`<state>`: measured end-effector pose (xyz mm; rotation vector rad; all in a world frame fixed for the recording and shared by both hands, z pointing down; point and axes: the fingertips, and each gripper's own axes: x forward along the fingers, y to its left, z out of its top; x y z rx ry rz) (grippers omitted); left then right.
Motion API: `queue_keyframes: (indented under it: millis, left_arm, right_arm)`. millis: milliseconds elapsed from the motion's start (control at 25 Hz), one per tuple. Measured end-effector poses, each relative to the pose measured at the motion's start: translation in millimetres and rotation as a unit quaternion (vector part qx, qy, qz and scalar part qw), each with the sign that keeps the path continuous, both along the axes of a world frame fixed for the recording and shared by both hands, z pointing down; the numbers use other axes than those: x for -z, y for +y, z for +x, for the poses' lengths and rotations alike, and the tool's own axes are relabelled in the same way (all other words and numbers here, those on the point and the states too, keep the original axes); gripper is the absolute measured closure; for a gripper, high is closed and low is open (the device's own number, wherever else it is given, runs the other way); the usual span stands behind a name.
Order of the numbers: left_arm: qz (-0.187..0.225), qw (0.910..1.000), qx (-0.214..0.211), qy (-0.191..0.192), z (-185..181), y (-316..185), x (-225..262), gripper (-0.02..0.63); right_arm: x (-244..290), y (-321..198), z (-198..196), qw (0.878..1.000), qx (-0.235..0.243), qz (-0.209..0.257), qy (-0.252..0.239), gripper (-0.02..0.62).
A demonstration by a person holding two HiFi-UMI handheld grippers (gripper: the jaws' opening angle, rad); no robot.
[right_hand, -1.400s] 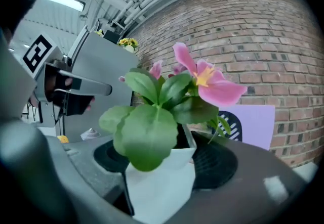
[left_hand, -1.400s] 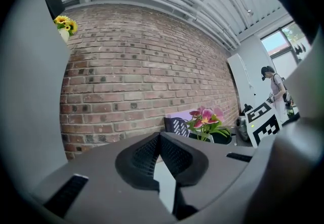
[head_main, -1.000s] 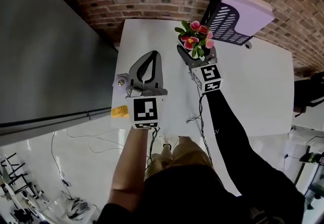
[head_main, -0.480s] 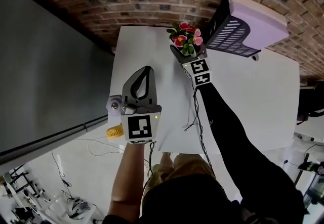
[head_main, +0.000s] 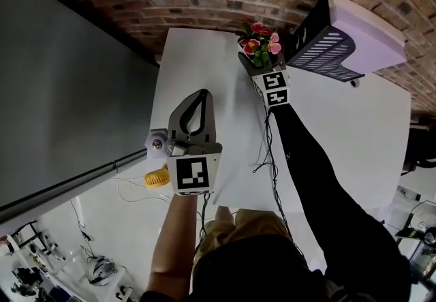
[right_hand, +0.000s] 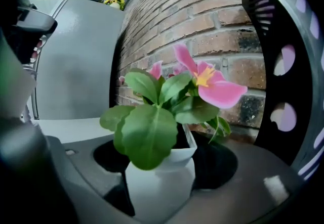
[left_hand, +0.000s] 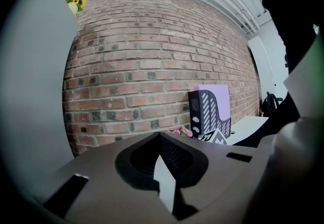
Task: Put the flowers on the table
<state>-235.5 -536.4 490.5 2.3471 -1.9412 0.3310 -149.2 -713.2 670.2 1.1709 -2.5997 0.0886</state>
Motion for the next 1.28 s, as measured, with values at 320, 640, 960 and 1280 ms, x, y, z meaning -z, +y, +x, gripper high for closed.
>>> queue_keyframes:
  millis: [320, 640, 960, 1280]
  left_arm:
    - [0.001, 0.9999, 0.011, -0.002, -5.7, -0.4, -4.1, 0.598]
    - [0.004, 0.9999, 0.017, -0.001, -9.5, 0.6, -2.0, 0.598]
    - [0.010, 0.9998, 0.013, 0.008, -7.4, 8.2, 6.4, 0.598]
    - [0.025, 0.9997, -0.004, 0.004, -4.8, 28.5, 31.4, 0.598]
  right_arm:
    - [-20.6, -4.2, -12.5, 0.997, 0.012, -0.064, 0.033, 0.252]
    - [-26.6, 2.5, -9.4, 0.995, 0.019, -0.094, 0.009, 0.241]
    - [-8.6, 23.3, 2.5, 0.997, 0.012, -0.081, 0.004, 0.241]
    - [31.0, 63.3, 20.1, 0.998, -0.006, -0.065, -0.007, 0.241]
